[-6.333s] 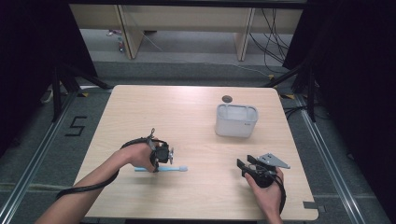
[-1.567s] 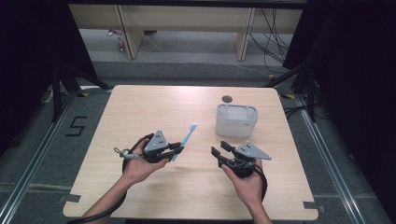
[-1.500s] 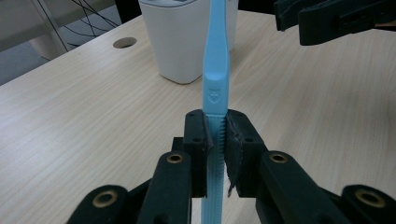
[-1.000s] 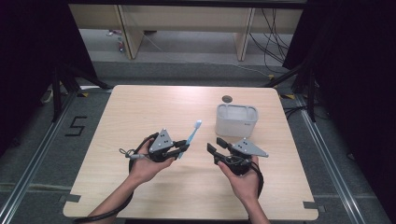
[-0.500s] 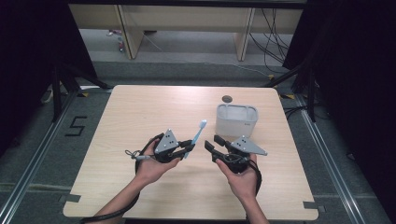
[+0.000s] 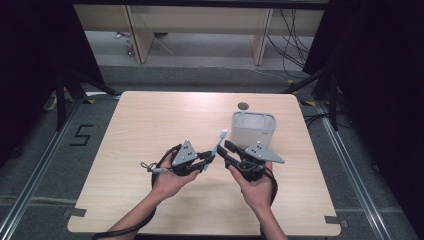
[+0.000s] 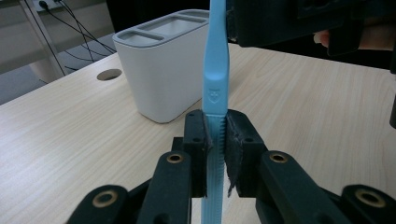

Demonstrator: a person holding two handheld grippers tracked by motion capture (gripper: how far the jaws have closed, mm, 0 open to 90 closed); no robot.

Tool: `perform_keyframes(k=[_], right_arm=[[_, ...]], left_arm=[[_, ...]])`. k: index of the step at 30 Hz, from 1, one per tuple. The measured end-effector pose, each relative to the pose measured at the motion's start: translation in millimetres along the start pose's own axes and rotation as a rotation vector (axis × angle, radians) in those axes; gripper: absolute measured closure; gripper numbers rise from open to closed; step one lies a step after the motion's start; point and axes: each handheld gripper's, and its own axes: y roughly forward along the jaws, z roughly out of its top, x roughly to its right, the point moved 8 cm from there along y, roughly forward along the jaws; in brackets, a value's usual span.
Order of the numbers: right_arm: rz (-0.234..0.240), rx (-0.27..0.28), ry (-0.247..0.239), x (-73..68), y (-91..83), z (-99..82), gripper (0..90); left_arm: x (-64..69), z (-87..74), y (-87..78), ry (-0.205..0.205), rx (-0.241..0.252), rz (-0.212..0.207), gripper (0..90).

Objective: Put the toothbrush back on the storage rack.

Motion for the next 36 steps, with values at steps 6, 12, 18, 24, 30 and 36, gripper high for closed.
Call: perform_keyframes(k=[6, 12, 18, 24, 30, 36], right_arm=[[0.006, -0.001, 0.009, -1.8, 5.3, -1.2, 68.2], [-0.002, 0.006, 0.004, -1.9, 5.6, -0.4, 73.3], [-0.005, -0.002, 0.015, -2.8, 5.7, -2.7, 82.0], [-0.003, -0.018, 0.012, -5.0, 3.9, -2.0, 86.0], [-0.013, -0.011, -0.033, 0.0, 4.3, 2.2, 86.2], [-0.048, -0.005, -0.033, 6.6, 0.2, 5.0, 86.2]], left_arm=[[2.0, 1.2, 1.1, -0.008, 0.005, -0.003, 78.7], [4.8, 1.3, 3.8, -0.013, 0.006, -0.006, 78.8], [8.3, 2.9, 6.9, -0.023, 0.011, -0.011, 78.6], [9.3, 3.3, 9.1, -0.016, 0.007, -0.011, 78.1], [6.6, 2.4, 4.2, 0.013, 0.008, 0.006, 67.3], [0.6, -3.8, -5.2, 0.027, -0.013, 0.030, 57.2]])
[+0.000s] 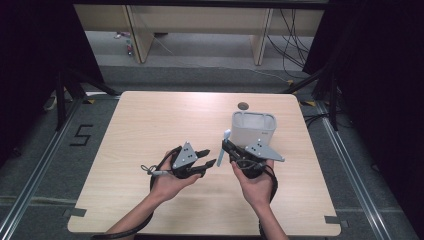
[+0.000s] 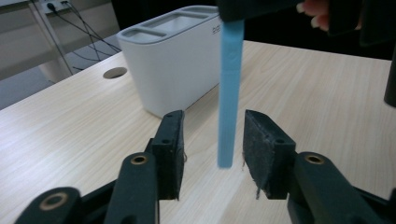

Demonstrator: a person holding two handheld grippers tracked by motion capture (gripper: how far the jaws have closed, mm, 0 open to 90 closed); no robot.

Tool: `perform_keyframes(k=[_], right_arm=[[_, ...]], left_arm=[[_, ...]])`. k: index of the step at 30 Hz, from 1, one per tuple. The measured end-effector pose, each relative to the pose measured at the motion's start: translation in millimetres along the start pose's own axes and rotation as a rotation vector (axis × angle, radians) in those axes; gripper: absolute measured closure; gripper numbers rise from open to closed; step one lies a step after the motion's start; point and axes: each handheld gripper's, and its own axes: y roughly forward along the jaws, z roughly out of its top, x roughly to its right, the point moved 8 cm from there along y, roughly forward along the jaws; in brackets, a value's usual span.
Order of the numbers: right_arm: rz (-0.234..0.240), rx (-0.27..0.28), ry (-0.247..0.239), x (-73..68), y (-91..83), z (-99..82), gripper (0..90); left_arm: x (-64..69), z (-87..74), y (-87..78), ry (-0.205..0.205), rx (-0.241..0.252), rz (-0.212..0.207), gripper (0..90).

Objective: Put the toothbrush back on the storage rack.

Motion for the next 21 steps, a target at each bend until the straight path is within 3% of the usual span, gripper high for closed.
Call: perform_keyframes(k=[2, 6, 7, 10, 11, 14, 15, 21], right_arm=[[-0.010, 0.004, -0.014, 2.1, -1.1, 1.3, 86.2], [-0.019, 0.016, -0.031, 7.5, -3.3, 4.1, 86.1], [-0.023, 0.009, -0.016, 7.5, -4.1, 3.7, 86.1], [-0.038, 0.013, -0.038, 12.7, -5.8, 4.9, 86.1], [-0.034, 0.007, -0.018, 11.9, -6.4, 4.4, 86.1], [-0.054, 0.008, -0.034, 17.0, -9.1, 4.7, 86.1], [-0.048, 0.007, -0.014, 16.2, -9.3, 4.2, 86.1], [-0.050, 0.014, -0.009, 20.0, -10.8, 5.5, 86.1]], left_arm=[[-6.6, -5.4, -7.2, 0.003, -0.013, 0.018, 54.9], [-14.9, -12.6, -17.8, -0.052, -0.010, 0.034, 52.6], [-14.9, -12.6, -17.8, -0.052, -0.010, 0.034, 52.1], [-23.8, -19.0, -25.5, -0.068, -0.009, 0.053, 49.8], [-25.9, -20.1, -28.0, -0.068, -0.014, 0.063, 49.2], [-31.3, -23.8, -33.7, -0.067, -0.011, 0.078, 48.2], [-32.7, -25.5, -35.8, -0.075, -0.012, 0.084, 47.6], [-41.3, -34.1, -45.2, -0.079, -0.016, 0.117, 45.3]])
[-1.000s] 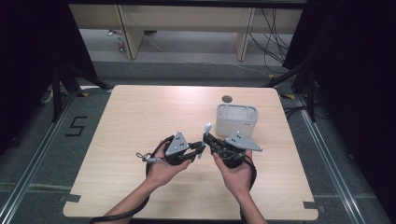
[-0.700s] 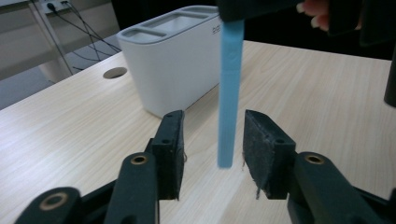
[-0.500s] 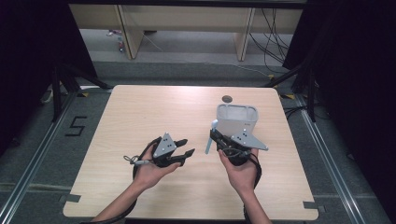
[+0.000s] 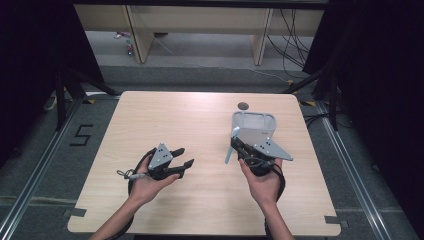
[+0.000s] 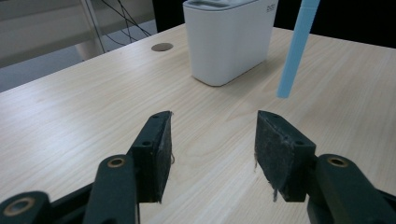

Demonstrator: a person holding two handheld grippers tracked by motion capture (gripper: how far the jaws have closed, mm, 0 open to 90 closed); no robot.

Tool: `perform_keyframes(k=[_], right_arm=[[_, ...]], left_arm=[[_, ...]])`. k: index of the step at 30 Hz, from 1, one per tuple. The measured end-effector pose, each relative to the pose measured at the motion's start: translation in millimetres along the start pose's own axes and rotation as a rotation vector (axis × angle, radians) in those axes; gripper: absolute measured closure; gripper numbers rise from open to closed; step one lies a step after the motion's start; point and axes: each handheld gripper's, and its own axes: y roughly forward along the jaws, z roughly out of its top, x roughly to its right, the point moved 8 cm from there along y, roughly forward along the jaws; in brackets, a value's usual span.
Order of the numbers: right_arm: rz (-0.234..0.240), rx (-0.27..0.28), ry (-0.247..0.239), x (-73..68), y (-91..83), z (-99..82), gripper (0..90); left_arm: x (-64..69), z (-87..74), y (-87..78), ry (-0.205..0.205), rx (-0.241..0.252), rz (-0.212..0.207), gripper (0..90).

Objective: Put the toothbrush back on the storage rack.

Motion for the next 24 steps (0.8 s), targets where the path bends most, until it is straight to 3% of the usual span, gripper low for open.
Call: perform_keyframes(k=[4, 12, 24], right_arm=[[-0.005, -0.002, -0.015, 2.3, -0.8, 1.6, 86.1], [-0.028, -0.005, -0.015, 8.7, -5.5, 2.9, 86.1], [-0.061, -0.001, -0.023, 19.8, -12.5, 9.2, 86.1]], left_arm=[[-6.3, -6.9, -7.1, -0.011, 0.001, 0.022, 44.5], [-22.5, -17.8, -25.8, -0.045, 0.065, 0.074, 41.7], [-39.8, -42.2, -44.0, -0.090, 0.074, 0.149, 40.2]])
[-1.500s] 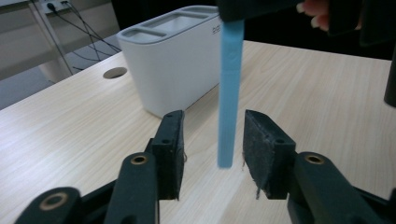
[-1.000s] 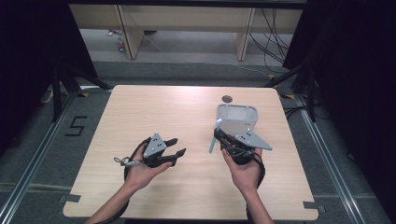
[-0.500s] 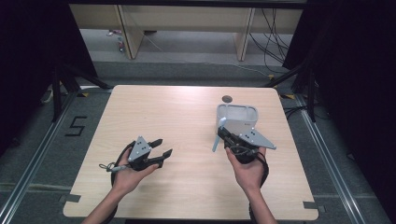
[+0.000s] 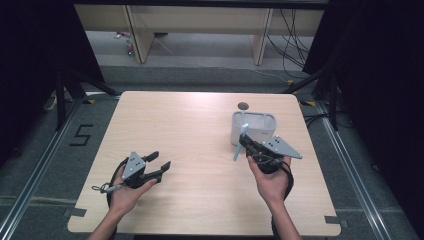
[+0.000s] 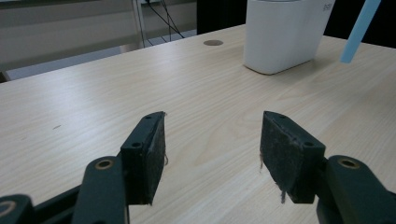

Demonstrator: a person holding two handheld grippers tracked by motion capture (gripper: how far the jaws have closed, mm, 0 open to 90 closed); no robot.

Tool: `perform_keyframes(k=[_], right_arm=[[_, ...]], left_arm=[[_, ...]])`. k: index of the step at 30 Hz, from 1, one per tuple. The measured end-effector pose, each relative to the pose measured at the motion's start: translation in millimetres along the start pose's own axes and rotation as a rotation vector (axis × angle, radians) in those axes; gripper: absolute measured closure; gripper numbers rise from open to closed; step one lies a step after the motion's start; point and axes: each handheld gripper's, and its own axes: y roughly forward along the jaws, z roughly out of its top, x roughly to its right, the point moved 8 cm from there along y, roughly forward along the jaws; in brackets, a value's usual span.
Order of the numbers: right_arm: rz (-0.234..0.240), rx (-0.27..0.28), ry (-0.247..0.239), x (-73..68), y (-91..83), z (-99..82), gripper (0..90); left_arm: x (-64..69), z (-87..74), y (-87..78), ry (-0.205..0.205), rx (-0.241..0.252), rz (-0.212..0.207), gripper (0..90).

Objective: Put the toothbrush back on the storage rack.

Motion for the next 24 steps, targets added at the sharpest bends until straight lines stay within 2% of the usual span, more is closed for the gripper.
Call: perform_keyframes(k=[4, 6, 13, 15, 16, 17, 18, 19, 20, 21, 22, 24], right_arm=[[-0.002, -0.002, 0.011, 1.7, -1.5, 1.5, 86.1], [-0.007, 0.008, -0.004, 4.2, -1.5, 3.0, 86.1], [-0.016, 0.004, 0.007, 9.4, -5.2, 5.4, 86.0], [-0.032, 0.008, 0.000, 12.2, -6.5, 6.4, 86.1], [-0.023, 0.005, 0.003, 12.5, -6.5, 6.7, 86.0], [-0.036, 0.010, -0.004, 14.3, -7.2, 7.4, 86.0], [-0.025, 0.010, 0.008, 13.6, -7.2, 7.8, 86.0], [-0.034, 0.015, -0.009, 16.2, -7.9, 9.0, 86.0], [-0.034, 0.015, -0.009, 16.2, -7.9, 9.0, 86.0], [-0.029, 0.005, 0.014, 15.3, -8.5, 8.5, 86.0], [-0.038, 0.017, -0.004, 19.1, -9.5, 10.3, 86.0], [-0.043, 0.007, 0.003, 19.5, -10.7, 10.0, 86.0]], left_arm=[[-4.2, -5.0, -2.2, -0.014, 0.011, 0.019, 40.0], [-5.7, -6.2, -1.6, -0.015, 0.027, 0.021, 39.8], [-9.8, -14.4, -0.3, -0.022, 0.014, 0.042, 38.9], [-10.5, -14.9, 0.5, -0.025, 0.017, 0.041, 38.8], [-10.5, -14.9, 0.5, -0.025, 0.017, 0.041, 38.7], [-10.3, -15.2, 2.3, -0.028, 0.033, 0.034, 38.7], [-10.2, -16.4, 1.5, -0.025, 0.019, 0.039, 38.6], [-9.9, -17.1, 1.8, -0.024, 0.021, 0.037, 38.5], [-9.9, -17.1, 1.8, -0.024, 0.021, 0.037, 38.5], [-10.1, -18.0, 1.6, -0.021, 0.017, 0.038, 38.5], [-10.1, -18.4, 2.8, -0.027, 0.030, 0.034, 38.2], [-10.4, -18.1, 2.4, -0.026, 0.033, 0.036, 38.1]])
